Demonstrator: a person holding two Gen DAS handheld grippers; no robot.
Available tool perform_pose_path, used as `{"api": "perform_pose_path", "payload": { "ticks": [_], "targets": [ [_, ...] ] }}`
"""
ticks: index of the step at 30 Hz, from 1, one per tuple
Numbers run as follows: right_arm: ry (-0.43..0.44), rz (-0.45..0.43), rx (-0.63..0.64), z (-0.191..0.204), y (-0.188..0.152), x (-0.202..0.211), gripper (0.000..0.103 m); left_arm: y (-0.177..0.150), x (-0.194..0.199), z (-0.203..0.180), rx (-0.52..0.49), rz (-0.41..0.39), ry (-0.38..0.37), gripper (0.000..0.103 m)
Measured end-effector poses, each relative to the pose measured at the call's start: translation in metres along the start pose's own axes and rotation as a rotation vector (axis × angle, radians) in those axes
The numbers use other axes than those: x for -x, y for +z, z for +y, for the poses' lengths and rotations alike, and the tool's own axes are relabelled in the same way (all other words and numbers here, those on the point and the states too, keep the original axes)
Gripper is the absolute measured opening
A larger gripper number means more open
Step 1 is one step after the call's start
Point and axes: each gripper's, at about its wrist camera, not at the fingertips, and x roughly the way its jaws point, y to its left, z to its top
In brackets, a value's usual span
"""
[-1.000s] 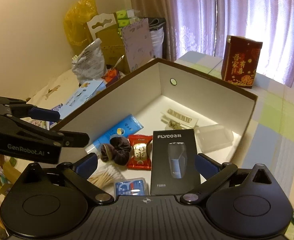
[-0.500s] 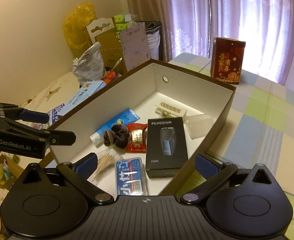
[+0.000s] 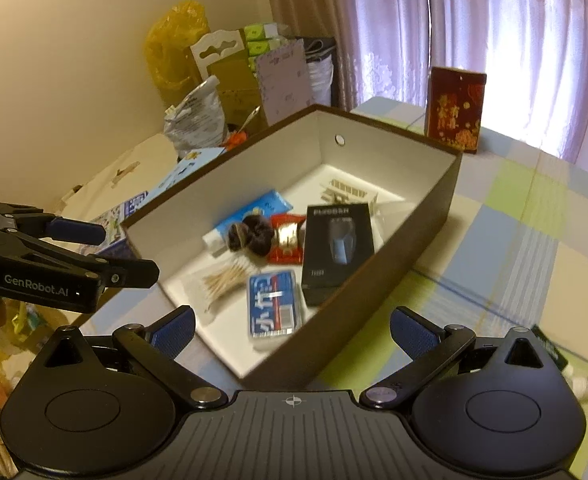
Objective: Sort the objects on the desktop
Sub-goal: 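Withdraw both tools from the box toward the lip gel and pill bottle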
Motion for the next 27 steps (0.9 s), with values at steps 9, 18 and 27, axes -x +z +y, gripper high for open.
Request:
{"api": "perform_pose_path", "payload": {
  "ticks": [9,18,27],
  "targets": [
    [0.024,0.035,-0.006,-0.01,-0.023,0.016,0.101,-0.021,0.008,-0.029,0.008,0.035,-0.004,0.086],
    [0.018,0.08,-0.021,-0.031,-0.045,0.036,0.101,-0.034,0.01,-0.067,0.002,0.063,-0.008,0.086],
    [-0.008,0.153,-0.072,-0.061,-0.073,0.05,0.101,-0.047,0.003,-0.106,-0.005,0.11,-0.006,0.086]
  ]
}}
